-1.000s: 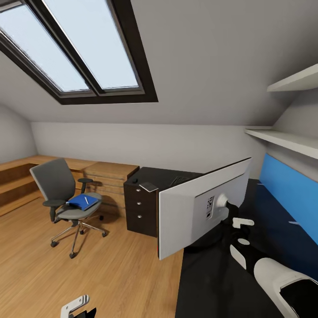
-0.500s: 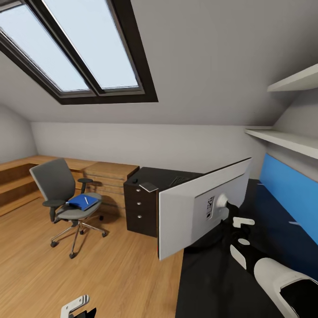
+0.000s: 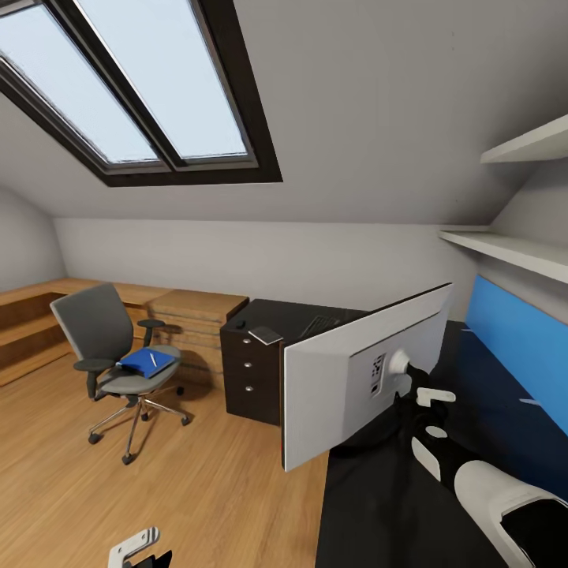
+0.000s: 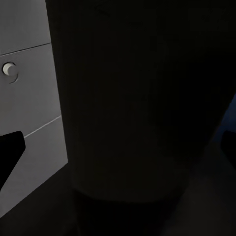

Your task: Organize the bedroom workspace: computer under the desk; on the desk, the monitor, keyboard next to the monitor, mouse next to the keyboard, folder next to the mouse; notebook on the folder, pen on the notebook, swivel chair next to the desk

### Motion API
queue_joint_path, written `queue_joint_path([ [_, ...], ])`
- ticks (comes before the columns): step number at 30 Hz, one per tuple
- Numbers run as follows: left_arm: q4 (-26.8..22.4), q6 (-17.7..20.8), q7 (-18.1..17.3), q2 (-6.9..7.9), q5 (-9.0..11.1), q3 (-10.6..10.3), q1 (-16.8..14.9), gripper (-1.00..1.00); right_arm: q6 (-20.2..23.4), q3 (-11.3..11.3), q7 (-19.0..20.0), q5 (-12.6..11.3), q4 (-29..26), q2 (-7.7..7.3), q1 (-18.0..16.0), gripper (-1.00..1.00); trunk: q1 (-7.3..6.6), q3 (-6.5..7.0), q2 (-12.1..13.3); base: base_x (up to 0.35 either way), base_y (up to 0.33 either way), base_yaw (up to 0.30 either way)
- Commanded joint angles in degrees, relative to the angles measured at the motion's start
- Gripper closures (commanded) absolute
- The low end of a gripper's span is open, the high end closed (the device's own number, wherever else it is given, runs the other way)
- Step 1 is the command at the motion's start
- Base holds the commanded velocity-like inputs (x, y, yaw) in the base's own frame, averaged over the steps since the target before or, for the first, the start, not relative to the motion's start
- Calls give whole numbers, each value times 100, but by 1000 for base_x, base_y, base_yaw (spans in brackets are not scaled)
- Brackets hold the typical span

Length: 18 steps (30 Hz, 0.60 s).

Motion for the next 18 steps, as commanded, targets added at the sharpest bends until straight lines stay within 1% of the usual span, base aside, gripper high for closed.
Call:
queue_joint_path([
  [1,-13,12,55,7,60,-18,0,-100,-12,49,-24,-43,-2,-2,-4,-100,1,-7,-5,6,0,0],
  [8,42,8,58,7,54,-20,0,-100,-9,49,-25,-43,-2,-3,-4,-100,1,-7,-5,3,0,0],
  [9,45,9,57,7,53,-19,0,-100,-8,49,-25,-43,-2,-3,-4,100,1,-7,-5,0,0,0],
  [18,56,12,55,7,56,-19,0,-100,-4,49,-33,-43,-2,-3,-4,100,1,-7,-5,0,0,0],
])
